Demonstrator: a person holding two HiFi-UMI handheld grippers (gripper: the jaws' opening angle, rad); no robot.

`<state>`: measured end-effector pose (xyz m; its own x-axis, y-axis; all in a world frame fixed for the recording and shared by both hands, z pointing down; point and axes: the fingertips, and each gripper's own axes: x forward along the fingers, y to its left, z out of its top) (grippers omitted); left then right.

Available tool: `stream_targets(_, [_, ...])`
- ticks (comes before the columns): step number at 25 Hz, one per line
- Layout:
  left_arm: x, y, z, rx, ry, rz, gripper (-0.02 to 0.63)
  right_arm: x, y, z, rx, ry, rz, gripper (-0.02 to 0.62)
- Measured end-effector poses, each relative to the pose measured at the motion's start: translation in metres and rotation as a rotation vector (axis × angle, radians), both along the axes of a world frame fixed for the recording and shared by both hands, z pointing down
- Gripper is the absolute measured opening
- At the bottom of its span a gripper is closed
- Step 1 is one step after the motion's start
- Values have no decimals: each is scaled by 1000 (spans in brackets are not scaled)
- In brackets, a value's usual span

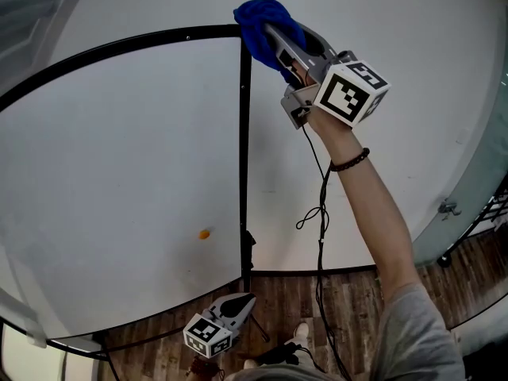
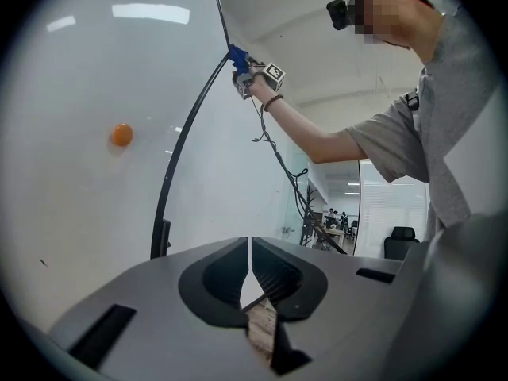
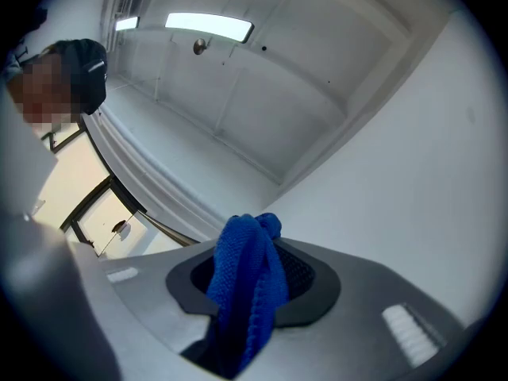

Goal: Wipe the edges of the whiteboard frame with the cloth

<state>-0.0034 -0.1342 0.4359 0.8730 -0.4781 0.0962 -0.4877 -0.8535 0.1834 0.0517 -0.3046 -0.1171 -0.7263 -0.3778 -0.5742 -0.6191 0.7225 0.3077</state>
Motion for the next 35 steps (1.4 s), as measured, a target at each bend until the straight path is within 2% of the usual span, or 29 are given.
stream_targets(5, [-1,-4,13,-6,5,3,20,-5,-3,12,-50,5,-63,127])
stream_targets(13, [10,-4,14,-13,-8,28,21,-9,-3,23,-38,44,-20,126])
stream_targets(22, [7,-7,14,-24,-5,11,20,-9,-8,29,-84,18,-87,122])
stream_targets(27, [7,-6,9,-19,31,21,20,-11,-9,30,-85,35,-78,120])
stream_targets(35, [11,-4,5,-25,34,42,21,-15,-11,32,-83,53,-57,120])
